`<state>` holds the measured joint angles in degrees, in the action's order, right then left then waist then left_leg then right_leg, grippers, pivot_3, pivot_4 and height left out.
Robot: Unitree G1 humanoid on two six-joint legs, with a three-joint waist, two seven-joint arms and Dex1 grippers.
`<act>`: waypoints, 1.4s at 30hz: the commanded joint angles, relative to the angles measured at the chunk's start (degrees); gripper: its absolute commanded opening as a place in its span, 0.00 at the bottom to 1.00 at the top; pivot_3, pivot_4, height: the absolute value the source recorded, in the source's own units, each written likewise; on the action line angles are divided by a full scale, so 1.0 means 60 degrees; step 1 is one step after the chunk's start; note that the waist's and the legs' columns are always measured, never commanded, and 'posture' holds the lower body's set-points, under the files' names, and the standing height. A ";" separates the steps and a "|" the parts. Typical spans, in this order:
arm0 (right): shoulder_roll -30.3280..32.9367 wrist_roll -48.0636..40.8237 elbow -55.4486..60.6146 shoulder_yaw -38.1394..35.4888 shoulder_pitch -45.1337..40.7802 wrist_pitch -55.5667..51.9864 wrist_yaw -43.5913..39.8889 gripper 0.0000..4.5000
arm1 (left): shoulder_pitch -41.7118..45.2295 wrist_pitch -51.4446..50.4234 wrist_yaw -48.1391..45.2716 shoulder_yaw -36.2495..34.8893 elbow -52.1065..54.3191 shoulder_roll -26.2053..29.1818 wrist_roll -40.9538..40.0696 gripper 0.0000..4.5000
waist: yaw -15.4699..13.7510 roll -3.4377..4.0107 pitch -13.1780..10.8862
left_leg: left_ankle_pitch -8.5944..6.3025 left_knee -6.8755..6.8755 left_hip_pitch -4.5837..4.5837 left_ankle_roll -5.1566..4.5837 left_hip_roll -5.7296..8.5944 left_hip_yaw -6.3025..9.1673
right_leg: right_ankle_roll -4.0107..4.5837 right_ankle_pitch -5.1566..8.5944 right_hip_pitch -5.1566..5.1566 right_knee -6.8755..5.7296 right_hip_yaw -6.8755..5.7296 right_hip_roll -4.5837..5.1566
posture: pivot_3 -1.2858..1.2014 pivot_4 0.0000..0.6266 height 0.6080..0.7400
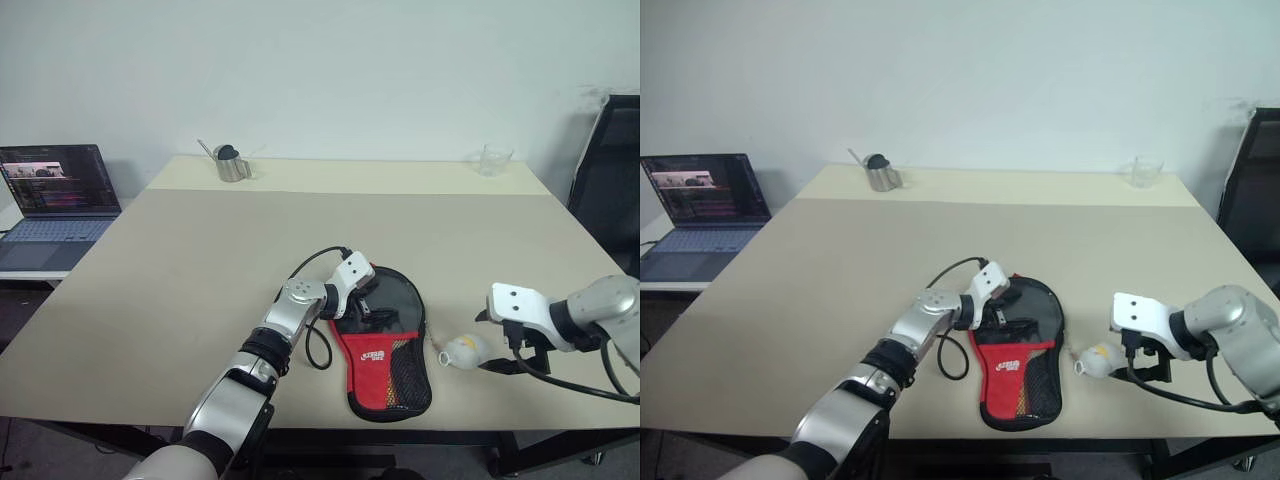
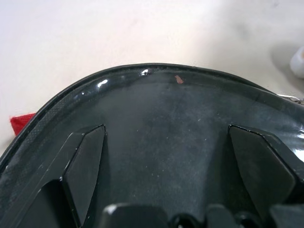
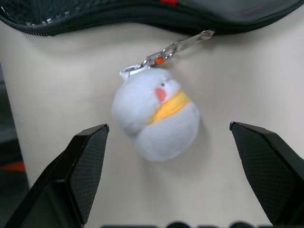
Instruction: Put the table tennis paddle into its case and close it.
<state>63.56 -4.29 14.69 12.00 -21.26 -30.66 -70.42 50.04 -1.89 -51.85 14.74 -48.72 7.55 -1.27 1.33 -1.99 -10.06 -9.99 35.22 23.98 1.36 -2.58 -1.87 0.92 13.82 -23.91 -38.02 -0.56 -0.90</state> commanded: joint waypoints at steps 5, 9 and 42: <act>-0.0382 0.0552 -0.0739 0.0279 -0.0472 0.1230 0.0019 1.00 | -0.0100 0.0024 0.0005 -0.0034 -0.0400 -0.0122 0.0215 1.00 | 0.0017 -0.0001 0.0002 | 0.0000 0.0000 -0.0023 0.0000 0.0000 0.0004 | -0.0001 0.0000 0.0030 0.0009 -0.0005 0.0002 | 0.52 0.24 1.00; -0.0583 0.0763 -0.0862 0.0568 -0.0581 0.1428 -0.0097 1.00 | -0.0080 0.0098 -0.0002 0.0075 -0.0356 -0.0075 0.0374 1.00 | 0.0017 0.0002 0.0003 | 0.0000 0.0001 -0.0029 0.0000 -0.0001 0.0009 | -0.0001 0.0000 0.0035 0.0005 -0.0009 0.0002 | 0.52 0.24 1.00; 0.0213 0.0581 0.0481 0.0091 0.0988 0.2166 -0.0994 0.03 | 0.0195 0.0379 0.0343 -0.0305 -0.0791 0.0446 0.0547 1.00 | 0.0030 -0.0001 0.0004 | -0.0001 0.0001 -0.0040 0.0002 -0.0005 0.0011 | 0.0000 0.0001 0.0049 0.0010 -0.0011 0.0001 | 0.52 0.24 1.00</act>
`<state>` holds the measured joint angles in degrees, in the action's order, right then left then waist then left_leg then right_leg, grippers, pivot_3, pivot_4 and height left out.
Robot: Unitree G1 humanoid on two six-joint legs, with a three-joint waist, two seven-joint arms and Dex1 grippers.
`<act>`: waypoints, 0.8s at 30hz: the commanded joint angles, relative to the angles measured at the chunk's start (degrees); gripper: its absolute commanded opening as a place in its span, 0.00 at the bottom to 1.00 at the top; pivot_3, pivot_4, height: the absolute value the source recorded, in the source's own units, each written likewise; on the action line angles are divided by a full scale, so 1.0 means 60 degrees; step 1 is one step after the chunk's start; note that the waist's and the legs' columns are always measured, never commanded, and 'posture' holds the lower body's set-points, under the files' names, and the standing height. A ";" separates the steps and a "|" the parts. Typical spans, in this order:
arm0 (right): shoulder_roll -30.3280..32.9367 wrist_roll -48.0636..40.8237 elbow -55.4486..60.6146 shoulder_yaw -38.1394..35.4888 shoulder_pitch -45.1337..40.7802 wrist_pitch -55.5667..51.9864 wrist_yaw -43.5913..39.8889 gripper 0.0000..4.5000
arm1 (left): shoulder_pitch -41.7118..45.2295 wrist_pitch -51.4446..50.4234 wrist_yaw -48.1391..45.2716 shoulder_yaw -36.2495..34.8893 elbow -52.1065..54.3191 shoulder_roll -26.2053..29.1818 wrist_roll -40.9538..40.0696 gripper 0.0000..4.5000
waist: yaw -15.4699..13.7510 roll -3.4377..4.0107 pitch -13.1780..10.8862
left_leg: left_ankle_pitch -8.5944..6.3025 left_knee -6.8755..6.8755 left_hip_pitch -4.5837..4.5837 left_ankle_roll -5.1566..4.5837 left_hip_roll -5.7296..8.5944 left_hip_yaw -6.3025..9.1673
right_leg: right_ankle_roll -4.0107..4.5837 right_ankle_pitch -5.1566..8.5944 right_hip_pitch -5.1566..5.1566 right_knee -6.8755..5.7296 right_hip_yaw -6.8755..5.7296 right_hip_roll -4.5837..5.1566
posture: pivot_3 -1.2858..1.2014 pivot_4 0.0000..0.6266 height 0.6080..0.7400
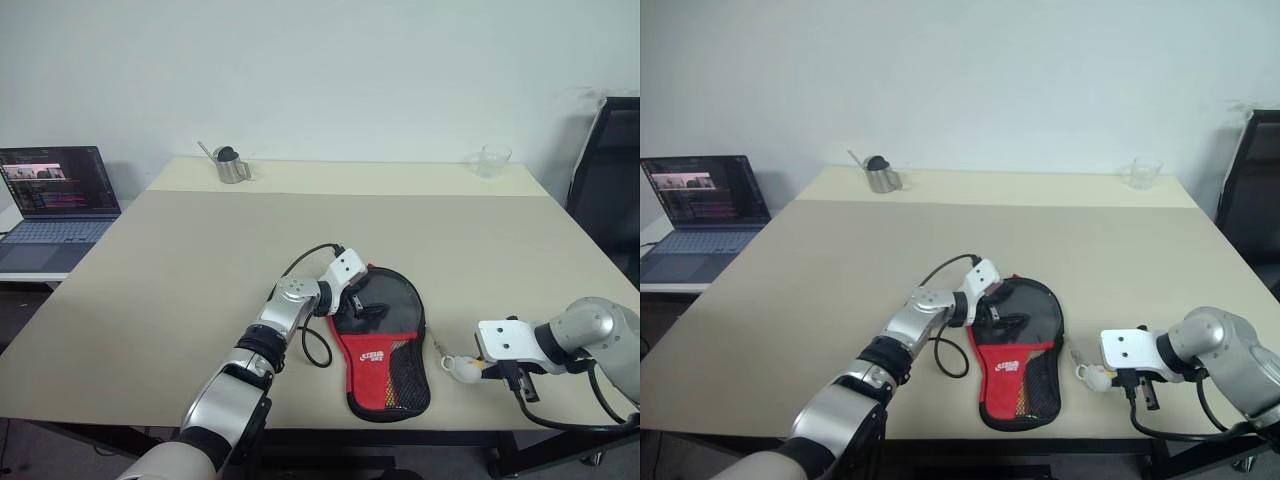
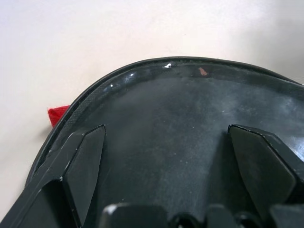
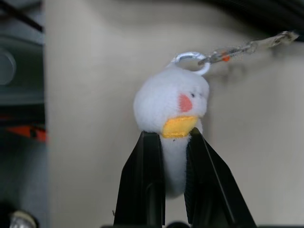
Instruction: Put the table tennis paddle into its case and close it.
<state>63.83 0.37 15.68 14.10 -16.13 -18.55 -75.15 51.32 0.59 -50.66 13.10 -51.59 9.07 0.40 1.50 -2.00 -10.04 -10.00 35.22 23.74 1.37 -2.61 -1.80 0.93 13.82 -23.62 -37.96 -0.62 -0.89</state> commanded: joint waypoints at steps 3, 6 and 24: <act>0.0175 -0.0199 0.0408 -0.0328 0.0281 0.0139 -0.0134 0.03 | 0.0001 -0.0014 0.0241 -0.0077 -0.0409 0.0243 0.0276 1.00 | -0.0001 0.0000 0.0000 | 0.0000 0.0000 0.0000 0.0000 0.0000 0.0002 | 0.0000 0.0000 0.0000 0.0000 -0.0002 0.0000 | 0.52 0.24 1.00; 0.0273 -0.0263 0.0737 -0.0432 0.0658 0.0156 -0.0172 0.03 | -0.0015 -0.0018 0.0199 -0.0130 -0.0382 0.0289 0.0252 1.00 | -0.0006 0.0000 0.0000 | 0.0000 0.0000 0.0001 0.0000 0.0001 0.0002 | 0.0000 0.0000 0.0002 0.0002 -0.0002 0.0000 | 0.52 0.24 1.00; 0.0949 0.0469 0.1476 -0.0027 0.2388 0.1101 -0.0216 0.03 | -0.0096 0.0000 0.0289 -0.0208 -0.0457 0.0336 0.0252 1.00 | -0.0089 -0.0012 0.0008 | -0.0003 -0.0002 0.0001 0.0003 0.0003 0.0012 | -0.0001 0.0003 0.0020 0.0029 -0.0017 0.0005 | 0.52 0.24 1.00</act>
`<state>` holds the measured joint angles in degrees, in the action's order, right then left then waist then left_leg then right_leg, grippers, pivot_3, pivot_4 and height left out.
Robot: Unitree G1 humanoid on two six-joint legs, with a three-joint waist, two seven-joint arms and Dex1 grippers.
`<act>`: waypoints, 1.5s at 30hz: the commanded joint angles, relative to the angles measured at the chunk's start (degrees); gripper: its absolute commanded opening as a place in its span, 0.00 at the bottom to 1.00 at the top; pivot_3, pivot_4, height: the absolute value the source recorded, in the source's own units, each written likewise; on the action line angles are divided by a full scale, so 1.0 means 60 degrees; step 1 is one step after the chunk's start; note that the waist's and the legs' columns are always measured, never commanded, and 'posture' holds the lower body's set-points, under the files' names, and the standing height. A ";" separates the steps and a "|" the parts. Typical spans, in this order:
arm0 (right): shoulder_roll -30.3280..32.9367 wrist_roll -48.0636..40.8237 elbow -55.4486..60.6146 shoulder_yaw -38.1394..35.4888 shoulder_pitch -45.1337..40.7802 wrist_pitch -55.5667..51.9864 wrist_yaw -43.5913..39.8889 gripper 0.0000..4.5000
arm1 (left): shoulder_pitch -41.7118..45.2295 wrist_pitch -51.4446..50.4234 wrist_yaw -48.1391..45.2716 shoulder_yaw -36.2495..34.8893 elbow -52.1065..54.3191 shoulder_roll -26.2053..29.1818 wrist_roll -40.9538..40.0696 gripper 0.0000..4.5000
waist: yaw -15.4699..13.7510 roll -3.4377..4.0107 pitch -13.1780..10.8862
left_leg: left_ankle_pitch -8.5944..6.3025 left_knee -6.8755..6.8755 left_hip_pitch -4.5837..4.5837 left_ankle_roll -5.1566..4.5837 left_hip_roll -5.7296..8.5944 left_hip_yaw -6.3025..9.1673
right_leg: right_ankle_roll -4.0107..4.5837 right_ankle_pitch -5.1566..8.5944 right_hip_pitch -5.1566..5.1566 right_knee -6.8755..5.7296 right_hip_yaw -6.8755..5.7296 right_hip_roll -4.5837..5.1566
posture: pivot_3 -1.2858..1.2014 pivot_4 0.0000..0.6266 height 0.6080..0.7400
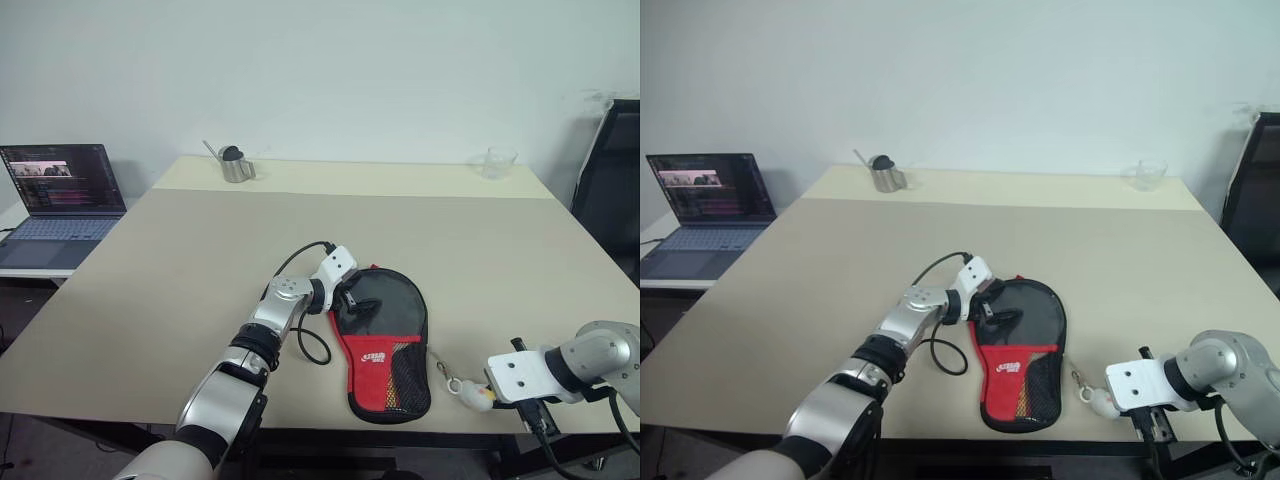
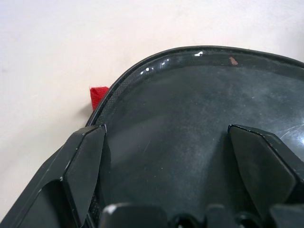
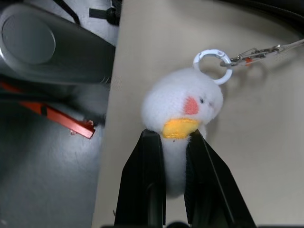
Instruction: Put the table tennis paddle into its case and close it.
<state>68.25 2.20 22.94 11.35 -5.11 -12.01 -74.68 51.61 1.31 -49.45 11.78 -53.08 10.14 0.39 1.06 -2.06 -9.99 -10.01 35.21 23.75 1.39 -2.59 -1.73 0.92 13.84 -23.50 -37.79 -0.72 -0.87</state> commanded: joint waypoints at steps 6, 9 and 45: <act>0.0236 0.0053 0.0896 0.0326 0.1081 -0.0137 -0.0438 0.03 | -0.0152 -0.0133 0.0069 0.0042 -0.0218 0.0126 0.0262 1.00 | -0.0184 -0.0025 0.0026 | -0.0004 -0.0001 -0.0001 0.0006 -0.0003 0.0008 | 0.0006 0.0005 0.0005 0.0007 -0.0010 0.0000 | 0.52 0.24 1.00; 0.0321 0.0137 0.0963 0.0367 0.1130 -0.0024 -0.0531 0.02 | -0.0135 -0.0126 0.0067 0.0042 -0.0237 0.0109 0.0259 1.00 | -0.0219 -0.0032 0.0031 | -0.0006 -0.0001 -0.0001 0.0010 -0.0004 0.0015 | 0.0008 0.0010 0.0010 0.0011 -0.0018 0.0000 | 0.52 0.24 1.00; -0.0030 0.0301 0.0289 0.0759 0.0244 0.0555 -0.0966 0.02 | 0.0410 -0.1073 -0.2135 0.0036 0.1403 -0.0824 -0.0712 1.00 | -0.0221 -0.0066 0.0037 | -0.0018 -0.0002 -0.0010 0.0026 -0.0006 0.0023 | 0.0015 0.0029 0.0027 0.0013 -0.0026 -0.0001 | 0.52 0.24 1.00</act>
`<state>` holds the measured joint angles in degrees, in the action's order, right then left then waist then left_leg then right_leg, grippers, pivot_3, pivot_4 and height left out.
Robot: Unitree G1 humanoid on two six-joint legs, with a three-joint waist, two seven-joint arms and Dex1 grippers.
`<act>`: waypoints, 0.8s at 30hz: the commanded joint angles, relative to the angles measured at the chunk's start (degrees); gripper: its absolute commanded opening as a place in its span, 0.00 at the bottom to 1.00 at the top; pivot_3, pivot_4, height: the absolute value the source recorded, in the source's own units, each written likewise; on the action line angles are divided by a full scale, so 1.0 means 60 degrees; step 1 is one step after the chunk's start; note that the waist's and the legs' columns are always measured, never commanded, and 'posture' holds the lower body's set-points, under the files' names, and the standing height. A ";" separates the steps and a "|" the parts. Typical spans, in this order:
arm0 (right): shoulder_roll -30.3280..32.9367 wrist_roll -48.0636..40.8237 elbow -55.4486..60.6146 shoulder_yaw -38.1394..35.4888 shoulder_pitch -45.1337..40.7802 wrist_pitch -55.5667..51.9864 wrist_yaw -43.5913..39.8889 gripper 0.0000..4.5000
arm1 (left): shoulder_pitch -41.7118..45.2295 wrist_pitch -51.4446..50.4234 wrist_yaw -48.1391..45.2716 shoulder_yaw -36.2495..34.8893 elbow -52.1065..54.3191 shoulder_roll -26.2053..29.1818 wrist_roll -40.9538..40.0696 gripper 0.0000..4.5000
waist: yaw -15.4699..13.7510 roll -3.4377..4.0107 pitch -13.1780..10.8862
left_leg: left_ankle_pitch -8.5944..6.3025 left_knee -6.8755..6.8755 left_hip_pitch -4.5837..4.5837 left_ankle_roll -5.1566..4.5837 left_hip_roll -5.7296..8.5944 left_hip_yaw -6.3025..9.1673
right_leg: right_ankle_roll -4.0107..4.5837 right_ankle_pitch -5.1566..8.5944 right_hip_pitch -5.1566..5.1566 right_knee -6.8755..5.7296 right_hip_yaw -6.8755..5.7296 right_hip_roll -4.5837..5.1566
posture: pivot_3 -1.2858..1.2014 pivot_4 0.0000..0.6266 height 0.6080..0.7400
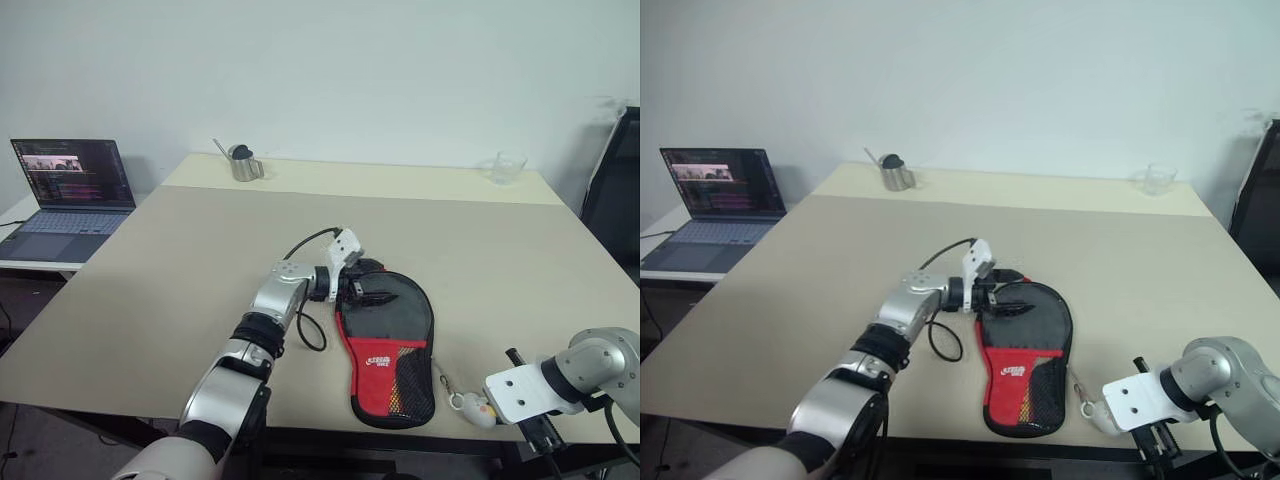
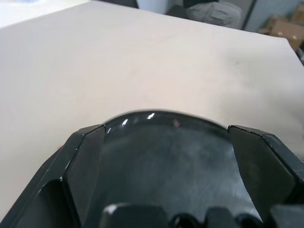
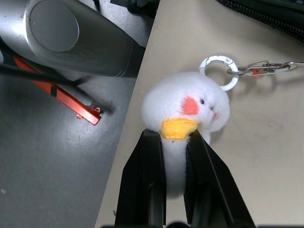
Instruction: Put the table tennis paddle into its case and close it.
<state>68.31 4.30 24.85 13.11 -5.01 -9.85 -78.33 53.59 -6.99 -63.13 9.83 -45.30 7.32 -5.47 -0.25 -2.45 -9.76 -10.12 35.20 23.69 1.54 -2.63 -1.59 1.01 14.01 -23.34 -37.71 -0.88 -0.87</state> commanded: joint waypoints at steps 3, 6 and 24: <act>-0.0083 -0.0022 -0.0076 0.0484 0.0180 0.0228 -0.0360 0.02 | 0.0073 0.0569 0.0885 0.0757 -0.0555 -0.0754 0.0890 1.00 | -0.0003 -0.0002 -0.0001 | 0.0000 0.0000 0.0003 0.0000 0.0002 0.0002 | -0.0002 0.0001 0.0000 0.0001 -0.0001 0.0000 | 0.52 0.24 1.00; -0.0095 -0.0019 -0.0036 0.0498 0.0176 0.0221 -0.0379 0.02 | -0.0133 0.0881 0.1510 0.1052 -0.1438 -0.1059 0.1385 1.00 | 0.0015 -0.0002 -0.0001 | -0.0001 0.0000 0.0001 0.0000 0.0002 0.0002 | -0.0003 0.0002 0.0000 0.0001 0.0002 0.0000 | 0.52 0.24 1.00; 0.0820 -0.1354 0.1166 -0.0235 0.0775 0.0594 -0.1254 0.02 | -0.0325 0.1722 0.3067 0.0947 -0.3204 -0.1275 0.1846 1.00 | 0.0059 0.0050 0.0071 | -0.0030 -0.0027 -0.0159 0.0043 0.0004 0.0026 | 0.0062 0.0047 0.0193 0.0106 -0.0028 0.0040 | 0.52 0.24 1.00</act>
<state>71.93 -1.72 28.76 12.38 -0.67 -6.91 -83.72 53.38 4.41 -46.00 15.14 -60.71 -0.91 3.36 0.10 -2.15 -9.34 -10.27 35.04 22.74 1.77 -2.60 -1.45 1.36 14.28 -22.19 -37.07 -1.03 -0.62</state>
